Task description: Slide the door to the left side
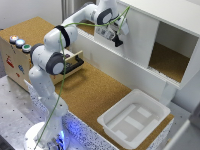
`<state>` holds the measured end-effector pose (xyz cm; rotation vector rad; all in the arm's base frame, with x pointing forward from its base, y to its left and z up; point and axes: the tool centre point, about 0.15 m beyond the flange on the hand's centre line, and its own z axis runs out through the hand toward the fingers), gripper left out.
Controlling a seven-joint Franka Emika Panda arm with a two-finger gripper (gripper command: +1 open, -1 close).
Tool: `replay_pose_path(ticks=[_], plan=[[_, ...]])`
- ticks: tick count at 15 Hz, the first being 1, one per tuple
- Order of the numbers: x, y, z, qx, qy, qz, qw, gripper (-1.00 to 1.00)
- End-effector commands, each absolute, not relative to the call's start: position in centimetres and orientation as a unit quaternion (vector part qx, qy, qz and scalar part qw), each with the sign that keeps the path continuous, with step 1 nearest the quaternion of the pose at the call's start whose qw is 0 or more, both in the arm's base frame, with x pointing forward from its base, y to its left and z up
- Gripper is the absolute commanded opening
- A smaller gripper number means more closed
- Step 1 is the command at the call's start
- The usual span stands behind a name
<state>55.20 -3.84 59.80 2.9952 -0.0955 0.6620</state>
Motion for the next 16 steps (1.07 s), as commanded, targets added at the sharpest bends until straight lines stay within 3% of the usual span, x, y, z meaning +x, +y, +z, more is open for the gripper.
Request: replay_pose_path(ticks=[1,16], plan=[[58.9,0.9,56.8,0.968,-0.022,0.230,0.101,-1.00],[60.5,6.4,56.8,0.965,0.037,0.239,0.097,-1.00]])
